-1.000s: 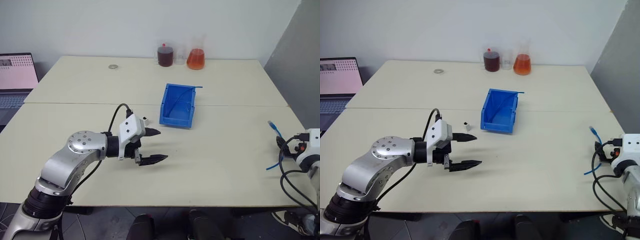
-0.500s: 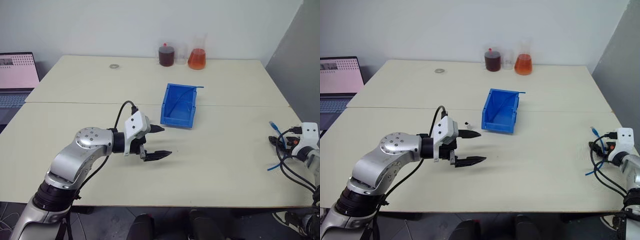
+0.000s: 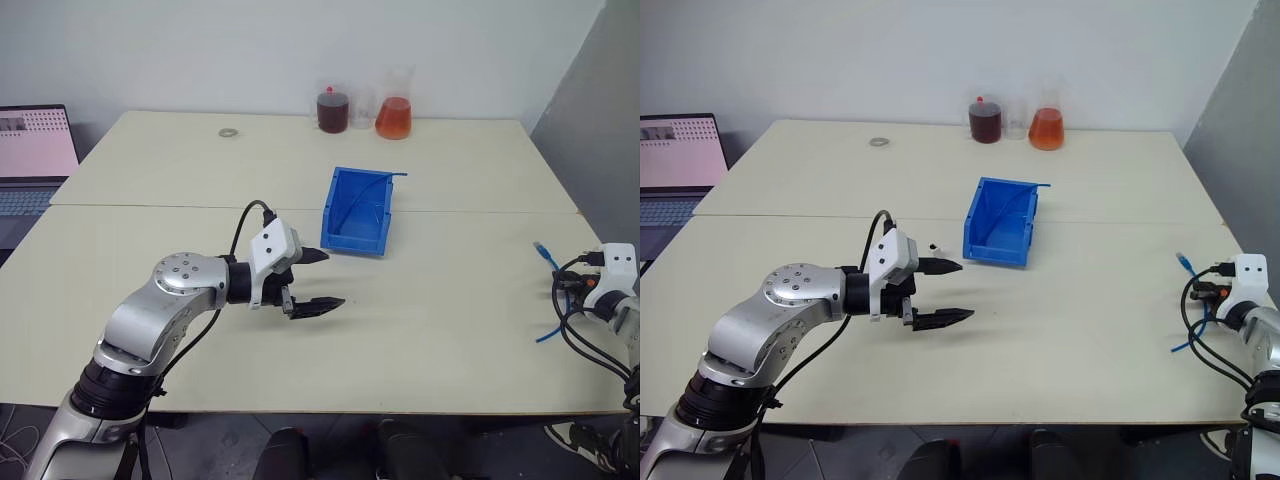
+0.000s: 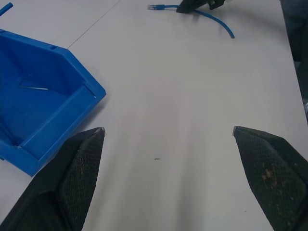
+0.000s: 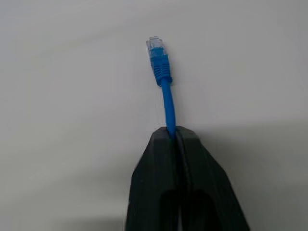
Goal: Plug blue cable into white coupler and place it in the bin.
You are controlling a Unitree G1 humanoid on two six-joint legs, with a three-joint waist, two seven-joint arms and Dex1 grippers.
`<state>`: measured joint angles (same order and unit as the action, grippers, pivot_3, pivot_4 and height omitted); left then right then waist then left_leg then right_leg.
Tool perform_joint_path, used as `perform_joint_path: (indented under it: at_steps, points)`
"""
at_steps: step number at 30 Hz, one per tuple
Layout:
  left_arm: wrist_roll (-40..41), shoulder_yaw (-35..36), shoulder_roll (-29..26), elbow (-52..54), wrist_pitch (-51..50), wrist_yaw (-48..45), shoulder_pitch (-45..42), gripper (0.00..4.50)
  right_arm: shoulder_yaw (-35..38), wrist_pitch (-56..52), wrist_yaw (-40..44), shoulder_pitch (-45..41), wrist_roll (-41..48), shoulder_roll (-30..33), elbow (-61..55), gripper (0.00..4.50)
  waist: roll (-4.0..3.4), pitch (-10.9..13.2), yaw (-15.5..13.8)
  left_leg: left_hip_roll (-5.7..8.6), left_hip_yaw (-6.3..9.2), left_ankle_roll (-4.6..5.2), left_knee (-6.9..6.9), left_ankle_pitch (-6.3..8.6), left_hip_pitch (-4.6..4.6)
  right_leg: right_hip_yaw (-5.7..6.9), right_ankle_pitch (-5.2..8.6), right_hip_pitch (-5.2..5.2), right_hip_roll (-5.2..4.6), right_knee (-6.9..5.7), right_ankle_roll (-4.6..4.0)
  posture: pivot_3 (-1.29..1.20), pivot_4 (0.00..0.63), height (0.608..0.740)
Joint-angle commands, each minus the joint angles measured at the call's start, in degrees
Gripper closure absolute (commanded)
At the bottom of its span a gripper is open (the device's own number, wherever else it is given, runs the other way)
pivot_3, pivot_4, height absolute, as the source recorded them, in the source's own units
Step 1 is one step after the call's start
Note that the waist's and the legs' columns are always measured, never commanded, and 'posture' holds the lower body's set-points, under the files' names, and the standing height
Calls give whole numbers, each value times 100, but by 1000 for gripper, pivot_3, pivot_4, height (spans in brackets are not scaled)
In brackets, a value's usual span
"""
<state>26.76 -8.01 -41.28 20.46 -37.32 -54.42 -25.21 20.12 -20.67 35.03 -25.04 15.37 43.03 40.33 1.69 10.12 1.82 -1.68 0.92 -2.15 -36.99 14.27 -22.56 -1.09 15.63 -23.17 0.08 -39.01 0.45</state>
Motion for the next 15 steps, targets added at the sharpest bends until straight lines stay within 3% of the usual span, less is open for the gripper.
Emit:
perform_joint_path:
  at_steps: [1, 8, 15]
  points:
    - [134, 183, 10, 185, -42, 6, -64, 0, 60, -75, 263, -56, 131, 137, -188, 4467, 0, 0, 1, 0, 0, 0, 0, 0, 0, -1, 0, 0, 0, 0, 0, 0, 150, 740]
    - [373, 295, 46, 212, -127, -71, -96, 0, -32, -267, 857, 60, 250, 332, -817, 4467, -5, 3, -3, 0, 0, 0, 0, 0, 0, 0, 0, 0, 0, 0, 0, 0, 150, 740]
    - [753, 554, -262, 414, -216, -439, 199, 0, -615, -941, 2320, 513, 561, 1188, -3120, 4467, -34, 20, 9, -1, 3, 0, 1, 0, -2, 3, 0, -2, 0, 0, 1, 0, 150, 740]
